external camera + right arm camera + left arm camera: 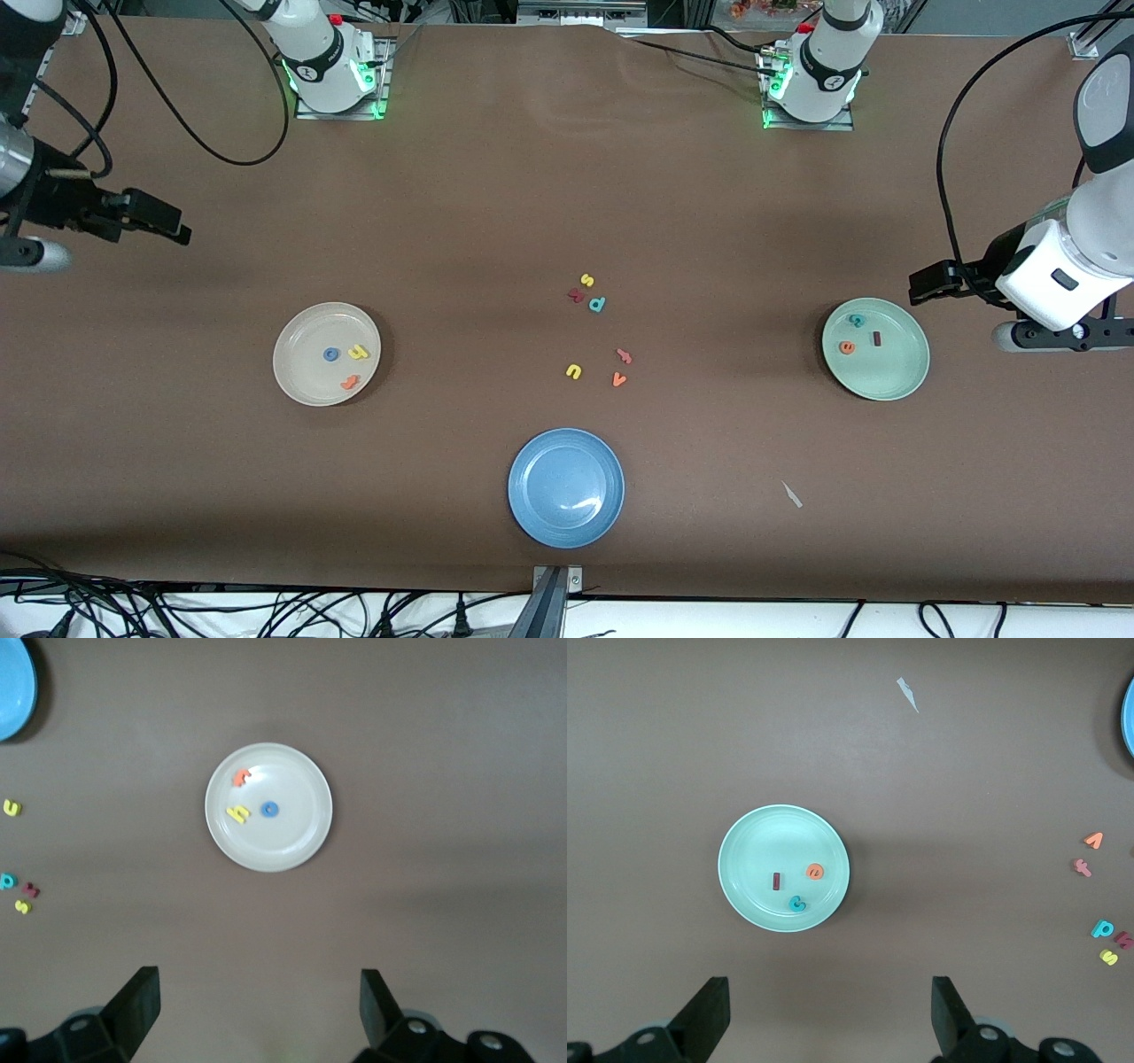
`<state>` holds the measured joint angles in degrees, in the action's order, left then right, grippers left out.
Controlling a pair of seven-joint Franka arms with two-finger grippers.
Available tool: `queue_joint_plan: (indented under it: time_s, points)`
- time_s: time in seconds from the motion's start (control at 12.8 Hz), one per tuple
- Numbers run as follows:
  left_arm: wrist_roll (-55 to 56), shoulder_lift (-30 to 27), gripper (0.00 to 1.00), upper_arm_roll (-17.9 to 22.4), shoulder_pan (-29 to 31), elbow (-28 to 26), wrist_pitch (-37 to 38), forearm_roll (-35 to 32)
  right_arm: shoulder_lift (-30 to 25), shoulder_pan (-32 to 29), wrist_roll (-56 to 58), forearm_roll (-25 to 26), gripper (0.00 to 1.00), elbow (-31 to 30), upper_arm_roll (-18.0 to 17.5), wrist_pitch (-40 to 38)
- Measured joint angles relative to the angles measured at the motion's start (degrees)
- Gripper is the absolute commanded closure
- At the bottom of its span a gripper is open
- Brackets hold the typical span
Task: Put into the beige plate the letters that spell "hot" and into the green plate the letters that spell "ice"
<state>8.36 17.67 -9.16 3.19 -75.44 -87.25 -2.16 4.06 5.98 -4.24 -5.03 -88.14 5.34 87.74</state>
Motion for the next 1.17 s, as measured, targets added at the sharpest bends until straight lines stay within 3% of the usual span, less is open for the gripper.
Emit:
queue_joint_plan:
  time_s: [0.7, 1.17]
  points:
    - [0.0, 0.01, 0.0, 0.0, 0.08, -0.07, 0.0, 0.0, -0.42, 0.46, 1.8, 6.26, 0.0, 2.33, -1.59, -2.87]
    - [-4.59, 0.01, 0.0, 0.06, 0.87, -0.07, 0.0, 0.0, -0.42, 0.25, 2.82, 6.71, 0.0, 2.39, -1.22, -3.92]
